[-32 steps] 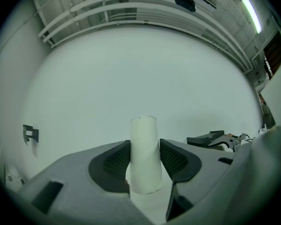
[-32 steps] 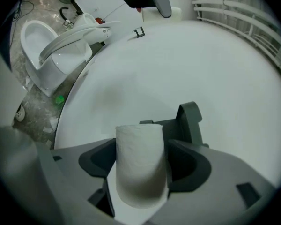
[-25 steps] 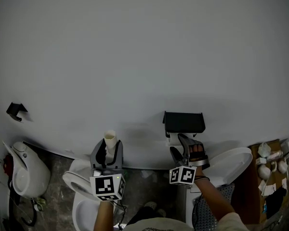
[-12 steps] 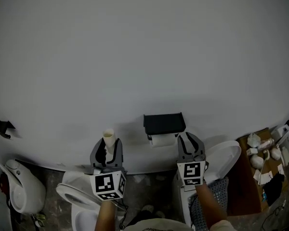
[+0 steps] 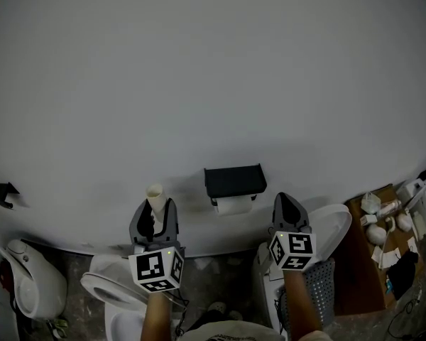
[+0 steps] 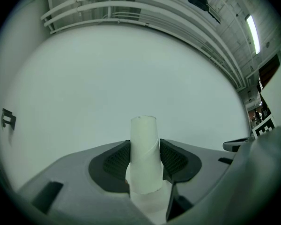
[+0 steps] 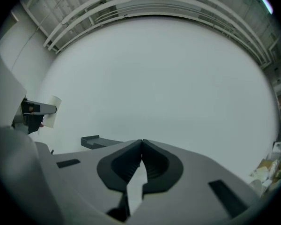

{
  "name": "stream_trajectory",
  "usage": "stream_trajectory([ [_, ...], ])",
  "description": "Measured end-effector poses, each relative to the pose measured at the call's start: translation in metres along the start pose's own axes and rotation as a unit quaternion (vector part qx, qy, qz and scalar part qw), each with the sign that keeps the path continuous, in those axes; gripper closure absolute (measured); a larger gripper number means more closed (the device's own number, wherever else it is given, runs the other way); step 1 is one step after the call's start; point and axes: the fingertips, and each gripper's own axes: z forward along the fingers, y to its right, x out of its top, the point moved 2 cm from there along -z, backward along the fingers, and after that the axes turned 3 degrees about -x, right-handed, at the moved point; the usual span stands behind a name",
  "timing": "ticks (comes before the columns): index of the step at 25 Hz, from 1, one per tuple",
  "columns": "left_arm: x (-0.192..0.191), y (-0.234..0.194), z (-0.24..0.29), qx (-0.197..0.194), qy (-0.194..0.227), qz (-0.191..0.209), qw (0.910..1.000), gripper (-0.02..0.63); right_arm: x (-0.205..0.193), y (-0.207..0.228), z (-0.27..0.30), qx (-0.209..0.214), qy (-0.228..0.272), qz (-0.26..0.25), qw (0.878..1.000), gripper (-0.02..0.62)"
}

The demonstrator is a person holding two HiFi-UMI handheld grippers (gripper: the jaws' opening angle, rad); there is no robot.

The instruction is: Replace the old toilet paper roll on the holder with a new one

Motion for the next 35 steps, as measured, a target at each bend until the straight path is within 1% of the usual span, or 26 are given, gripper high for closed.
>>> stream_trajectory([
  [2, 0.0, 0.001, 0.0, -0.001, 0.0, 0.0, 1.0, 0.408, -0.002, 0.003, -0.001, -0.006, -0.003, 0.017, 1.0, 0.604],
  [4, 0.0, 0.002, 0.0, -0.001, 0.0, 0.001, 1.0, 0.408, -0.003, 0.004, -0.002, -0.008, -0.006, 0.02, 1.0, 0.604],
  [16, -0.007, 0.003, 0.005, -0.008, -0.01, 0.006, 0.9999, 0.408, 0.013, -0.004, -0.001, -0.002, 0.003, 0.0, 1.0, 0.604],
  [35, -0.006, 0.003, 0.008, -0.008, -0.005, 0.008, 0.9999, 0.408, 0.011, -0.008, 0.001, 0.001, 0.002, -0.009, 1.0, 0.604],
])
